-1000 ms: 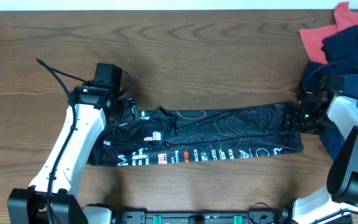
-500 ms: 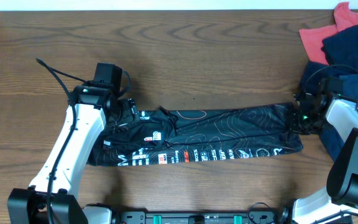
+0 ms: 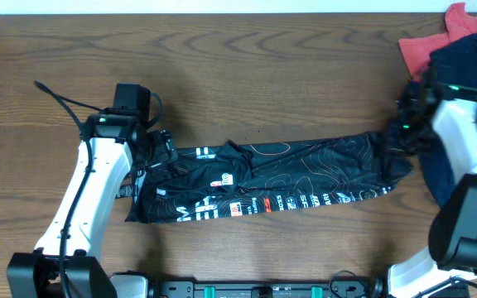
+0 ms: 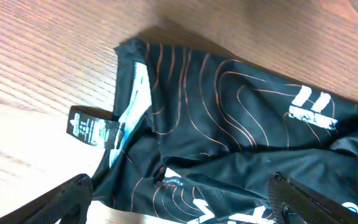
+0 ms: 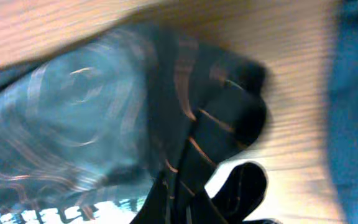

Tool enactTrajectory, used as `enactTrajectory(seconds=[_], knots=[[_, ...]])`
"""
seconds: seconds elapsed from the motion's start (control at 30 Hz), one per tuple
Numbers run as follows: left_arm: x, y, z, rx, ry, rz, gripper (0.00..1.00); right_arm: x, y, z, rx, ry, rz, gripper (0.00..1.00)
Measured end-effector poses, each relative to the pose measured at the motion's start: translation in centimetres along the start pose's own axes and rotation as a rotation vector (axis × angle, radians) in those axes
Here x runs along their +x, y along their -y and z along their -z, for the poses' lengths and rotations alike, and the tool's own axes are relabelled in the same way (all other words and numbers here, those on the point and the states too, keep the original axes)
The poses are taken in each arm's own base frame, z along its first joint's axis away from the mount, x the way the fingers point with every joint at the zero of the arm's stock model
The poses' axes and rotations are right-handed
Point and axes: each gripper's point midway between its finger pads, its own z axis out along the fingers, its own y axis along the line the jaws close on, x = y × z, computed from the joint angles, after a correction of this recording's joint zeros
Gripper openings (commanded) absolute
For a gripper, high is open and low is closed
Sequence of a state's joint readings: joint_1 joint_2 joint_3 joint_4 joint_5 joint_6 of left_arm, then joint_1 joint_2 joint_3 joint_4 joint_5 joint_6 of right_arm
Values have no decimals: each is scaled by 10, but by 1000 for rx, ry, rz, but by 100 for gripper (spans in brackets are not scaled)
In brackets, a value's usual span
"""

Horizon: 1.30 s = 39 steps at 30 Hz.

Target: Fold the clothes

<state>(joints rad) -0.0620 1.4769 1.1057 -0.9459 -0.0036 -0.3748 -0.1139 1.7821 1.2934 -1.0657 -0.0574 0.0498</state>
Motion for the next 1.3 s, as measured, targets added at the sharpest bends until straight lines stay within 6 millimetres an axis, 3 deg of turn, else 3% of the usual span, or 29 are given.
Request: enactTrajectory(seconds=[0.27,0.4,0.57,0.8,1.13,1.2,1.27,1.3], knots=[[2,-4,0,-7,-11,8,92,27,-105,-6,-1,-22,181,1],[3,-4,0,-8,-14,8,92,43,-147,-8,-9,-9,247,1],[3,-4,0,-9,-17,8,92,55,-185,-9,-38,27,306,2],[4,-4,0,-10,-18,7,92,59,-201,-11,-56,50,306,2],[4,-5,0,-12,-22,7,92,60,-206,-11,-74,48,293,4],[5,-5,0,-12,-23,7,92,62,-209,-11,-80,49,301,13],[5,-5,0,-13,-24,7,92,65,-215,-11,-98,47,324,36],[5,-5,0,-13,-24,7,92,67,-221,-11,-114,45,354,43]])
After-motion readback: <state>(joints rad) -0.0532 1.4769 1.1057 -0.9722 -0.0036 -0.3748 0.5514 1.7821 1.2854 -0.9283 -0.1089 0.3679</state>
